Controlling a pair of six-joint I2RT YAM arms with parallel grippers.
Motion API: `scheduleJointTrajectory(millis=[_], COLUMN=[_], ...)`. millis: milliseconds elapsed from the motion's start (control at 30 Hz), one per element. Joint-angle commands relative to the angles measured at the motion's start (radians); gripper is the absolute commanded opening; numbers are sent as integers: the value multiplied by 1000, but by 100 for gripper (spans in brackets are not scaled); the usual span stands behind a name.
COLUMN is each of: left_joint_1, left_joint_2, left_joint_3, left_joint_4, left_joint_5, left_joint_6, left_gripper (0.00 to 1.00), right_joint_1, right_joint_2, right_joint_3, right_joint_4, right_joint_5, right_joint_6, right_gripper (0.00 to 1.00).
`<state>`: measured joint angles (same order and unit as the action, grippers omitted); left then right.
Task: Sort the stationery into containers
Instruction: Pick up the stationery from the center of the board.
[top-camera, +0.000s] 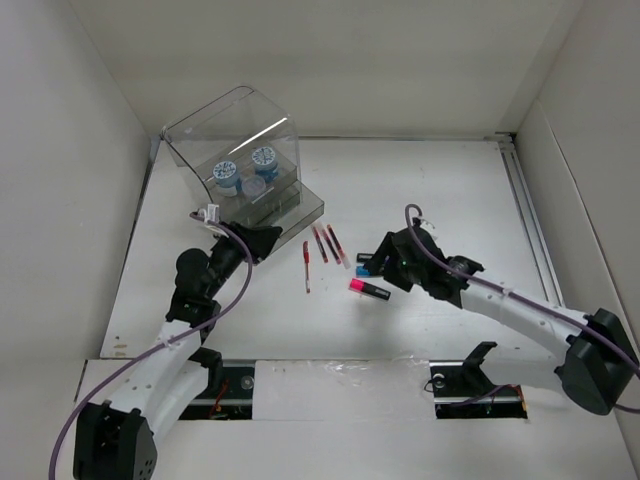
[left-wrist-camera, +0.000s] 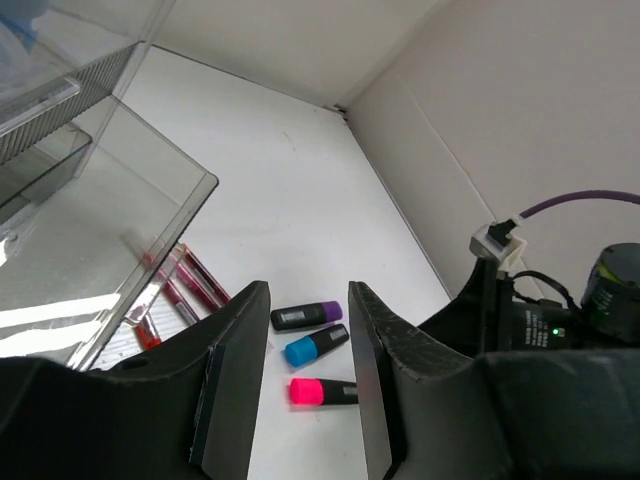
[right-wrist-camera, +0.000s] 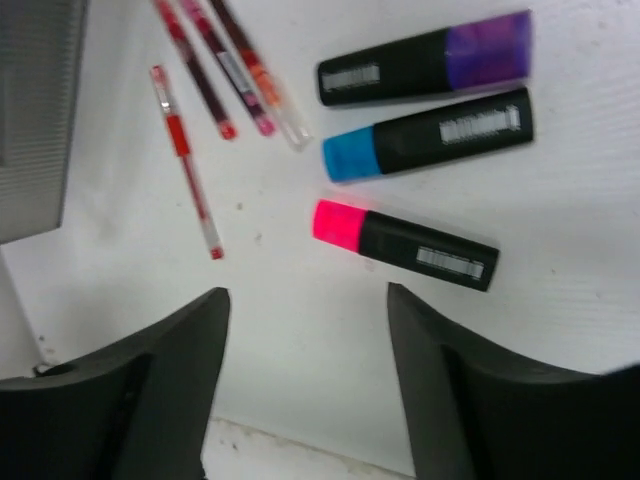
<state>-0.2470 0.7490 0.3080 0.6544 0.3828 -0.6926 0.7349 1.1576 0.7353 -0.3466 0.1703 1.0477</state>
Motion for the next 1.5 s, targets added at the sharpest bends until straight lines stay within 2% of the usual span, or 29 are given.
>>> scheduleJointTrajectory(millis=[0, 67, 100, 133, 200, 333, 533, 933, 1000, 1267, 1467], left_joint_1=[-11, -31, -31, -40, -40, -51, -60, -60, -60, -60, -60], left_joint_2=[-39, -53, -65, -74, -83, -94, -94, -94, -94, -94, -94], left_joint_3=[-3, -3, -3, -3, -3, -3, -3, -3, -3, -3, -3], left_joint_4=[68, 68, 59, 59, 48, 24, 24, 24, 24, 14, 14], left_joint_5=[19, 19, 8, -1, -1, -22, -32, -32, -41, -41, -41], left_joint_6=[22, 31, 31, 31, 41, 51, 51, 61, 61, 61, 70], left_gripper=[34, 34, 34, 34, 34, 34, 31, 27, 26, 25, 25], right_joint_1=[26, 37, 37, 37, 46, 69, 113, 123, 123, 123, 103], right_joint_2=[26, 98, 128, 158, 244, 336, 346, 450, 450, 392, 473], right_joint_3=[27, 38, 55, 64, 91, 121, 121, 231, 262, 274, 294], right_joint_4=[-132, -132, -132, -132, -111, -78, -51, -81, -141, -141, -68], right_joint_5=[49, 49, 49, 58, 67, 109, 138, 176, 199, 175, 120], right_joint_6=[20, 11, 2, -8, -34, -54, -64, -167, -167, -187, -227], right_gripper=[73, 79, 90, 95, 100, 100, 100, 100, 100, 100, 100])
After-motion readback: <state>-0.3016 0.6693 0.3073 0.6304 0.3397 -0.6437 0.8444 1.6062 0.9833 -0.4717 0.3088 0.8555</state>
